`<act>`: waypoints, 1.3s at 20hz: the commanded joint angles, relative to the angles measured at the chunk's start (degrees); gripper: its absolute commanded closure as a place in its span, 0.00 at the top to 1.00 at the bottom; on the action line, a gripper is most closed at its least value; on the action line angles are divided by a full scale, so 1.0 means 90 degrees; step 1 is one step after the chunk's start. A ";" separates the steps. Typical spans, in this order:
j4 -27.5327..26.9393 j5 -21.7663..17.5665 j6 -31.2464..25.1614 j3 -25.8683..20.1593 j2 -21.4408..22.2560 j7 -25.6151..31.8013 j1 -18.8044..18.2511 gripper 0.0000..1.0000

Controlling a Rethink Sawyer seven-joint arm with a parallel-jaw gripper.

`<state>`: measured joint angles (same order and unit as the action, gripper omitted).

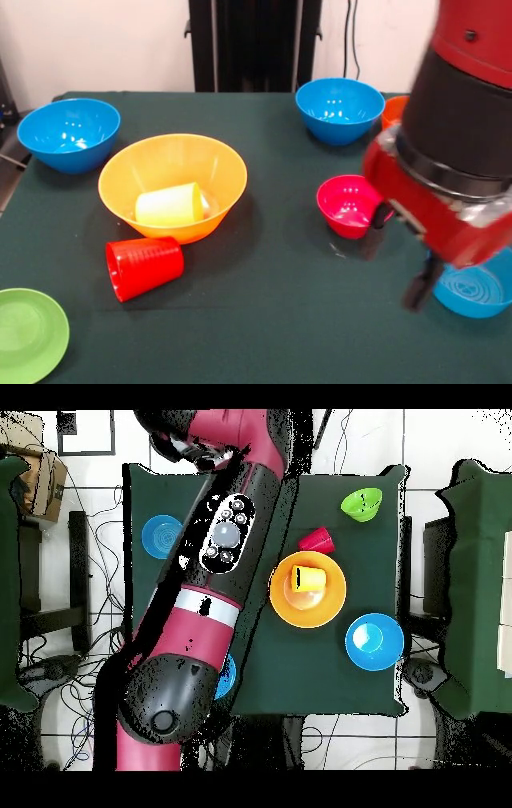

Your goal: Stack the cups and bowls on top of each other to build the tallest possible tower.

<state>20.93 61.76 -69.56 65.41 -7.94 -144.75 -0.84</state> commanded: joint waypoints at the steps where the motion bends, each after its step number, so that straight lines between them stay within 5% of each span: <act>1: 0.0994 -0.1480 0.1018 -0.1422 0.0111 0.2216 -0.0428 1.00; 4: 0.0821 -0.2102 0.1749 -0.1447 0.0077 0.2613 -0.0641 1.00; 10: 0.0420 -0.2658 0.2000 -0.1638 -0.0105 0.2817 -0.1075 1.00; 13: 0.0022 -0.2885 0.1805 -0.1437 -0.0186 0.3047 -0.1239 1.00; 19: -0.0008 -0.3237 0.1723 -0.0929 -0.0216 0.2182 -0.1091 1.00; 26: -0.0252 -0.3351 0.1481 -0.1156 -0.0177 0.2483 -0.1219 1.00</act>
<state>22.27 35.91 -53.27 59.45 -7.80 -133.76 -12.61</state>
